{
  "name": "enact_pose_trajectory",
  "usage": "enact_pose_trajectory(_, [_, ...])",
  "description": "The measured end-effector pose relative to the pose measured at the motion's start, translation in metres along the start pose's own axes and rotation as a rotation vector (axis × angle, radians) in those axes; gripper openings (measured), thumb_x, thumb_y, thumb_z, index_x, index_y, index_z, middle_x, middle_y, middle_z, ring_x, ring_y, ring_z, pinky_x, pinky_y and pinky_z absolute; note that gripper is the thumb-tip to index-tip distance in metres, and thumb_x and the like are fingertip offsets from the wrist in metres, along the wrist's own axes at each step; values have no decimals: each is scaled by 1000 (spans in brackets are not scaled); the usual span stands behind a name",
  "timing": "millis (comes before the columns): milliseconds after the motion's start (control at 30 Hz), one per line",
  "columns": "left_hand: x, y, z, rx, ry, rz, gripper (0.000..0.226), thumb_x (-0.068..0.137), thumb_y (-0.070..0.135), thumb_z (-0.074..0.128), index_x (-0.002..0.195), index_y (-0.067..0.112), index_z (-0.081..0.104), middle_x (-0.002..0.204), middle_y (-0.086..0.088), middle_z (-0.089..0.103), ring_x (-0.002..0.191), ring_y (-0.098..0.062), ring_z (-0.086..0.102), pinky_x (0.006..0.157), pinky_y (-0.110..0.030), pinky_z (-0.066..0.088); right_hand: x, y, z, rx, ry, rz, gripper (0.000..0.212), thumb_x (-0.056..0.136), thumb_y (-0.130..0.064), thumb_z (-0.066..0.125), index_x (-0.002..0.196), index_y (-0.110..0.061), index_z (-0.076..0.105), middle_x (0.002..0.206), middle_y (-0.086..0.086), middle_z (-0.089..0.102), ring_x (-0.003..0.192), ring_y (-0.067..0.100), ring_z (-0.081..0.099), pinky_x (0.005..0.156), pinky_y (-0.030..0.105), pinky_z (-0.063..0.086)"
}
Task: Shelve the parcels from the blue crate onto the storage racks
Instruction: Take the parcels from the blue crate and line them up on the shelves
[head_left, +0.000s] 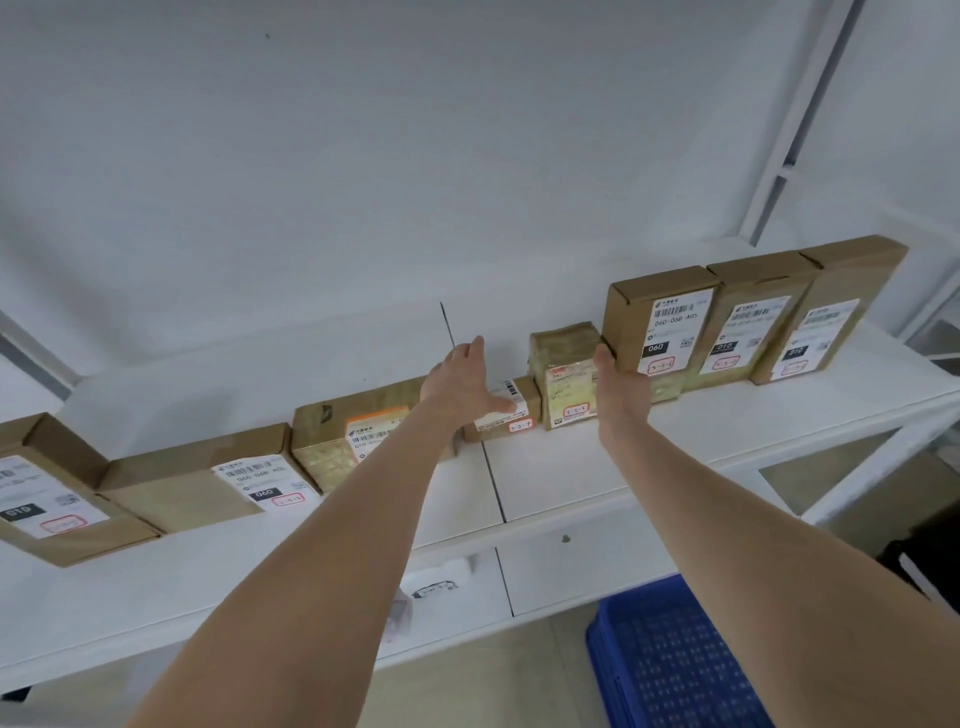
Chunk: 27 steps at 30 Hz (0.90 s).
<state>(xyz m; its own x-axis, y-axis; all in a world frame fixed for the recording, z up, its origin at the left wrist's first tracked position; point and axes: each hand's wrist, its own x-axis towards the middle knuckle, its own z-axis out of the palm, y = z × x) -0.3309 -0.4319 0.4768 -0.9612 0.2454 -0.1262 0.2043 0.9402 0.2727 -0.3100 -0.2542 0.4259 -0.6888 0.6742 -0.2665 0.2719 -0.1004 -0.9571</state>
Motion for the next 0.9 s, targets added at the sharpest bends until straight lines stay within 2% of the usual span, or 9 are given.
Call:
enact_pose_trajectory(133, [21,38,6,-61,-19,65,107,73,42,76,151,13,8,154,-5,22,140,-22,28,107,-41,37,3,-1,-4,-56,-19,-23,37,89,-45,56,84,-9,62,71,-1,58,63,18,53,50,25,34])
enact_pose_trajectory(233, [38,57,14,-56,-42,96,106,72,37,77,149,10,11,153,-8,23,139,-25,29,108,-44,36,5,-1,-6,-77,-33,-16,40,91,-43,55,70,-8,58,64,-1,55,59,16,50,50,25,34])
enact_pose_trajectory(300, [46,64,17,-45,-79,89,101,72,35,77,148,10,16,150,-9,26,135,-27,34,105,-44,39,7,-1,-8,-87,-41,-7,40,92,-43,53,75,-7,60,65,-1,55,58,12,49,50,24,35])
enact_pose_trajectory(400, [53,65,20,12,-104,93,81,72,33,76,139,13,36,139,-9,34,121,-28,47,95,-42,46,10,0,-8,-86,-52,14,37,91,-44,54,81,-9,62,69,-1,57,61,13,51,51,25,35])
enact_pose_trajectory(467, [53,61,19,16,-81,95,67,73,31,74,131,14,46,133,-7,38,111,-27,53,90,-42,49,10,3,-7,-95,-74,25,38,90,-46,55,87,-9,62,74,0,60,67,16,55,57,26,39])
enact_pose_trajectory(567, [50,54,16,20,-63,89,58,77,30,71,128,16,51,131,-7,40,110,-26,53,89,-40,50,8,9,-3,-111,-93,17,48,86,-53,55,99,-8,62,87,5,64,79,20,58,68,29,40])
enact_pose_trajectory(633, [48,50,13,18,-59,80,57,77,31,71,129,17,51,130,-6,42,112,-25,52,89,-38,49,7,13,1,-121,-125,19,52,84,-57,57,100,-8,60,92,4,64,83,19,58,71,29,39])
enact_pose_trajectory(767, [39,43,10,9,-59,84,62,76,30,73,133,18,49,132,-5,43,116,-24,51,89,-36,48,0,12,2,-215,-188,30,47,84,-57,59,87,-11,54,78,0,56,70,16,52,69,28,38])
enact_pose_trajectory(900, [30,29,2,-46,-109,113,90,73,34,77,147,21,29,148,-4,33,135,-24,36,105,-41,38,-3,8,2,-269,-210,11,51,86,-57,55,93,-7,58,94,8,62,84,24,57,69,30,40])
